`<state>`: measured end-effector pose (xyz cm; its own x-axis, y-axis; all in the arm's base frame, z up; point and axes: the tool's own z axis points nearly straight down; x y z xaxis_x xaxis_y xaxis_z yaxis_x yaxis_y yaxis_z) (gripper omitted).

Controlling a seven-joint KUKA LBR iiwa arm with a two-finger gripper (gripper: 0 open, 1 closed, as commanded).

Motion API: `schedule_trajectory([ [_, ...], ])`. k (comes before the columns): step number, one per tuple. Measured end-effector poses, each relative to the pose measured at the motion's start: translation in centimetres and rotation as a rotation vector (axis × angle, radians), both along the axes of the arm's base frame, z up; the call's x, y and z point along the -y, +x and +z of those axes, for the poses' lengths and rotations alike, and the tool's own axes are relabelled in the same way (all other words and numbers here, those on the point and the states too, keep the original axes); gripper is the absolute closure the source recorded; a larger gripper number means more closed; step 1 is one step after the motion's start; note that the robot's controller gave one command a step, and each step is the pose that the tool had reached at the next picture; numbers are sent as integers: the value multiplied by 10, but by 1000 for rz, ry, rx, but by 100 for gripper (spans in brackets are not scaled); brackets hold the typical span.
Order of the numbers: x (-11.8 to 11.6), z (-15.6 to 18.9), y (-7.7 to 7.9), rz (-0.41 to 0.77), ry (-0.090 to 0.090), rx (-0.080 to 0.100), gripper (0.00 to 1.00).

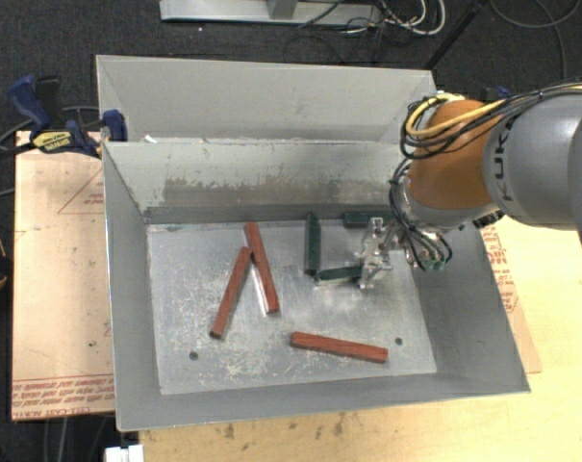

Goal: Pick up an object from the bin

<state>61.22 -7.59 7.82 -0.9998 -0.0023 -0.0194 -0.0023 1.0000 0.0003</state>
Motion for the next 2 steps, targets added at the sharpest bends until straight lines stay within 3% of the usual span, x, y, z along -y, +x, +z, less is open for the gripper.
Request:
schedule_trajectory([
  [1, 0, 0, 0, 0, 0, 0, 100],
  [2, 10, 167, 19, 41, -2, -10, 100],
])
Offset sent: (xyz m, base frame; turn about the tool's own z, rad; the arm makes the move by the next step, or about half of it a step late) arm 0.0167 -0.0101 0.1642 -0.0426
